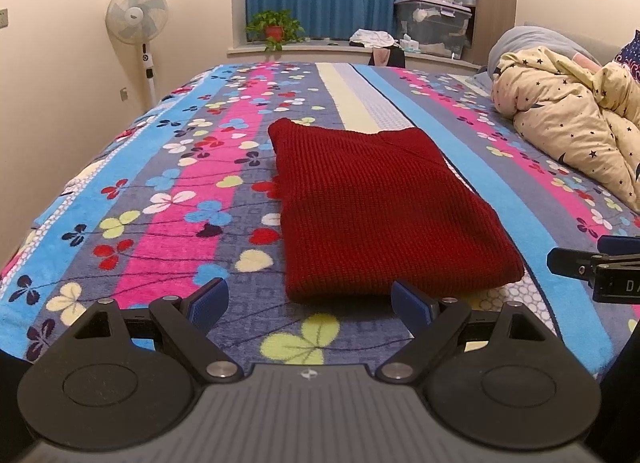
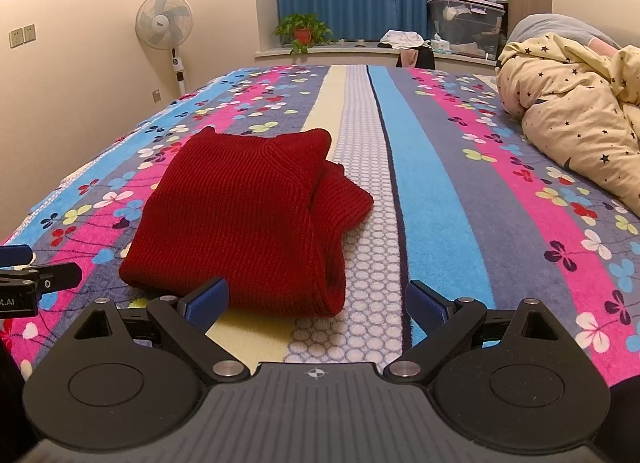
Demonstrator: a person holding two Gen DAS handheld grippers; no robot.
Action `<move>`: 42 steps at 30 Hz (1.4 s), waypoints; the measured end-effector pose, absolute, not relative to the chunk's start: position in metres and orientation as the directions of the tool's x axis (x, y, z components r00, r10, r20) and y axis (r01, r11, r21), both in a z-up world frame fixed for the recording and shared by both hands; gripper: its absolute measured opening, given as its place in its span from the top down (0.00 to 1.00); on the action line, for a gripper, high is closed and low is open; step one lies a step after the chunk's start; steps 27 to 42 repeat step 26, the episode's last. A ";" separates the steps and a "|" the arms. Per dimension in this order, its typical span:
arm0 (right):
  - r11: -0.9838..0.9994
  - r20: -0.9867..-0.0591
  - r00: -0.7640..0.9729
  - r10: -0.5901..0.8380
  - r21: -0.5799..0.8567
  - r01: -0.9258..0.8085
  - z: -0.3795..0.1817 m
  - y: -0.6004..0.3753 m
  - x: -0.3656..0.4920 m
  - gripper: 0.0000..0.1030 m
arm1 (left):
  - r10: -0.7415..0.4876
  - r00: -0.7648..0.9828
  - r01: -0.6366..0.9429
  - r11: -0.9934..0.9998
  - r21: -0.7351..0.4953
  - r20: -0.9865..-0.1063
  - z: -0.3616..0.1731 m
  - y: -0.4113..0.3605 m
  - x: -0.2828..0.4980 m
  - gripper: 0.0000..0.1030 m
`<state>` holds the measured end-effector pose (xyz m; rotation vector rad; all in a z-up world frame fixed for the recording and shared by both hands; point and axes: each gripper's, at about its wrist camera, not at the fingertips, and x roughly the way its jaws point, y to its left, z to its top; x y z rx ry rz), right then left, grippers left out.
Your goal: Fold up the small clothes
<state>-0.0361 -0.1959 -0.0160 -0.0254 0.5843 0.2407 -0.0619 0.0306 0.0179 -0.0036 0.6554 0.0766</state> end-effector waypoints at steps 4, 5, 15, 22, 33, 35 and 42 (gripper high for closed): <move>0.972 -0.549 0.807 0.217 0.045 -0.231 -0.016 -0.196 -0.036 0.08 | 0.075 0.792 -0.071 0.997 0.031 -0.606 0.018 0.030 -0.062 0.11; 0.972 -0.549 0.807 0.217 0.045 -0.231 -0.016 -0.196 -0.036 0.08 | 0.075 0.792 -0.070 0.997 0.031 -0.606 0.018 0.029 -0.062 0.11; 0.972 -0.551 0.806 0.218 0.044 -0.233 -0.016 -0.196 -0.036 0.08 | 0.073 0.796 -0.068 0.997 0.031 -0.601 0.017 0.032 -0.062 0.11; 0.972 -0.551 0.806 0.217 0.044 -0.232 -0.017 -0.195 -0.037 0.08 | 0.066 0.802 -0.054 0.998 0.038 -0.594 0.017 0.031 -0.062 0.11; 0.971 -0.551 0.805 0.218 0.043 -0.233 -0.017 -0.196 -0.037 0.08 | 0.065 0.803 -0.053 0.998 0.039 -0.592 0.018 0.031 -0.062 0.11; 0.971 -0.551 0.805 0.218 0.043 -0.233 -0.017 -0.196 -0.037 0.08 | 0.065 0.803 -0.053 0.998 0.039 -0.592 0.018 0.031 -0.062 0.11; 0.971 -0.551 0.805 0.218 0.043 -0.233 -0.017 -0.196 -0.037 0.08 | 0.065 0.803 -0.053 0.998 0.039 -0.592 0.018 0.031 -0.062 0.11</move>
